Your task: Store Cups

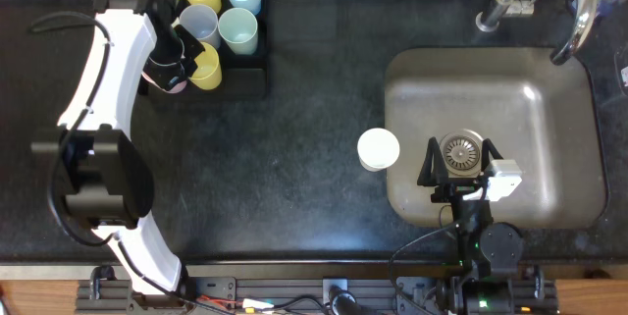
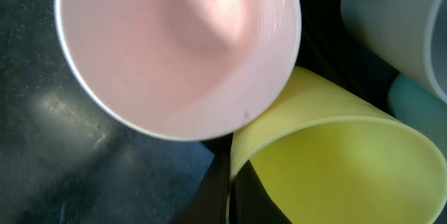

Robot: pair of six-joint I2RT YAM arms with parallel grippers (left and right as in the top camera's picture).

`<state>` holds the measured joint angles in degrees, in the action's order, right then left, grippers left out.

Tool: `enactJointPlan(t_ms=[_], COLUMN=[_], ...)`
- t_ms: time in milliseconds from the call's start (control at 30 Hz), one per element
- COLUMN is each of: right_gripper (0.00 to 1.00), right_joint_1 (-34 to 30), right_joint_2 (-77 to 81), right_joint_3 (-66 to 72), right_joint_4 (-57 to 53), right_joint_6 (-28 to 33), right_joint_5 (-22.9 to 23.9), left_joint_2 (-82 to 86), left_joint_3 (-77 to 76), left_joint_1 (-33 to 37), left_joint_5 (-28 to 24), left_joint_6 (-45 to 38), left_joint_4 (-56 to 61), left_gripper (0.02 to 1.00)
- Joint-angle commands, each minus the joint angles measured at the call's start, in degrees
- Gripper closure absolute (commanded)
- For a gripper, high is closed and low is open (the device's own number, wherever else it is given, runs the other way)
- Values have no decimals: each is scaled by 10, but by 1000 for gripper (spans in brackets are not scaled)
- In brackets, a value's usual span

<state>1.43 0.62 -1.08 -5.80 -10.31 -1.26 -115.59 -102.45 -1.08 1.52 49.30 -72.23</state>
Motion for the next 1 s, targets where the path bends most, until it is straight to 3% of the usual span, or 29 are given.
enactJointPlan(t_ms=[33,300,333,367,400,433,833,1000], right_gripper=[5,5,3,7,5,3,5,5], right_joint_1=[-3,-3,-3,-3,-3,-3,-3,-3], right_joint_2=[-5,-5,-5,-5,-5,-5,-5,-5], right_joint_3=[3,3,3,3,3,3,3,3], right_joint_4=[3,3,3,3,3,3,3,3], right_joint_6=[0,0,0,0,0,0,0,0], right_joint_5=[-2,-2,-2,-2,-2,-2,-2,-2], left_joint_2=[-20,-32,-32,-32,-32,-32,110,245], left_joint_3=[2,2,2,2,2,2,2,3], left_joint_1=[4,4,4,4,4,4,4,3], left_joint_5=[-3,-3,-3,-3,-3,-3,2,48], left_joint_6=[7,7,7,7,7,7,0,-9], left_joint_4=[2,10,10,10,10,10,9,-52], left_gripper=[980,976,941,816,599,20,20,20])
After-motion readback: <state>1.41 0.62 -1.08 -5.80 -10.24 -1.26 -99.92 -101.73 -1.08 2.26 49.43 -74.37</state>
